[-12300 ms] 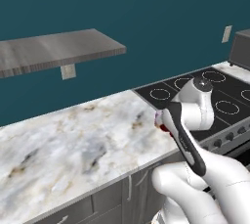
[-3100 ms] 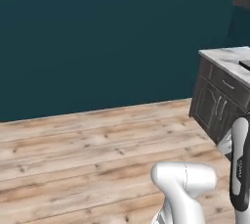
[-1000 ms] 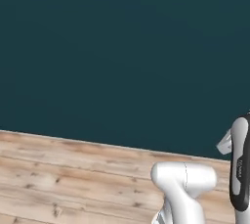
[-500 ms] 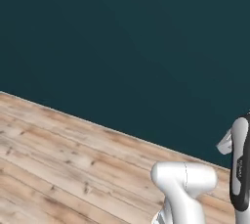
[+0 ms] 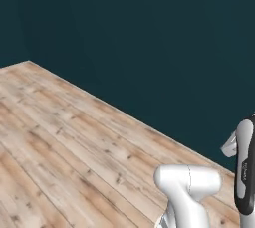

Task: Four empty soda cans are scattered around the kitchen. Gather all the cans and cluster them next to the stove for recycling.

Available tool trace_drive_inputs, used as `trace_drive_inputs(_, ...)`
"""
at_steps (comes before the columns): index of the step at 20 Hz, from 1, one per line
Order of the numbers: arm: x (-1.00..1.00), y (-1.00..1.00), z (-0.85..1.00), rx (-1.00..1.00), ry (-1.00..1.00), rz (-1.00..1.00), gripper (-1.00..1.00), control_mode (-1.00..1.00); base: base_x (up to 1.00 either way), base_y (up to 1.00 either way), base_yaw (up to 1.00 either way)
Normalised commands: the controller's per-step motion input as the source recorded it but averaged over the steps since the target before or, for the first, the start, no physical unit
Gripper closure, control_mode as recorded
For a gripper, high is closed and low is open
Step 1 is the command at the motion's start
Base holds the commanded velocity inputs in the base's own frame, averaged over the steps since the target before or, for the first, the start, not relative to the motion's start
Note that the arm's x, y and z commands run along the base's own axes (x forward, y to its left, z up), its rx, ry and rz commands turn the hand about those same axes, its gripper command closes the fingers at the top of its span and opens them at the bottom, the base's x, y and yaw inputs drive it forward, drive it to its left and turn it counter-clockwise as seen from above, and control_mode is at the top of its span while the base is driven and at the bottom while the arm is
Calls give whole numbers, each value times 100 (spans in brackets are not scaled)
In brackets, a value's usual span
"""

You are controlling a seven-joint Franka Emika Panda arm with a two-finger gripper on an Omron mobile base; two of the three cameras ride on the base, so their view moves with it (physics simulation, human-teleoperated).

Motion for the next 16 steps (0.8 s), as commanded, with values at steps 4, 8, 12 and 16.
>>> trace_drive_inputs(4, 0, 0, 0, 0, 0, 0, -100, 100, -4, 0, 49)
trace_drive_inputs(8, 0, 0, 0, 0, 0, 0, -100, 100, 1, 6, 40)
trace_drive_inputs(12, 0, 0, 0, 0, 0, 0, -100, 100, 19, 6, 30)
trace_drive_inputs(16, 0, 0, 0, 0, 0, 0, -100, 100, 48, -25, 11)
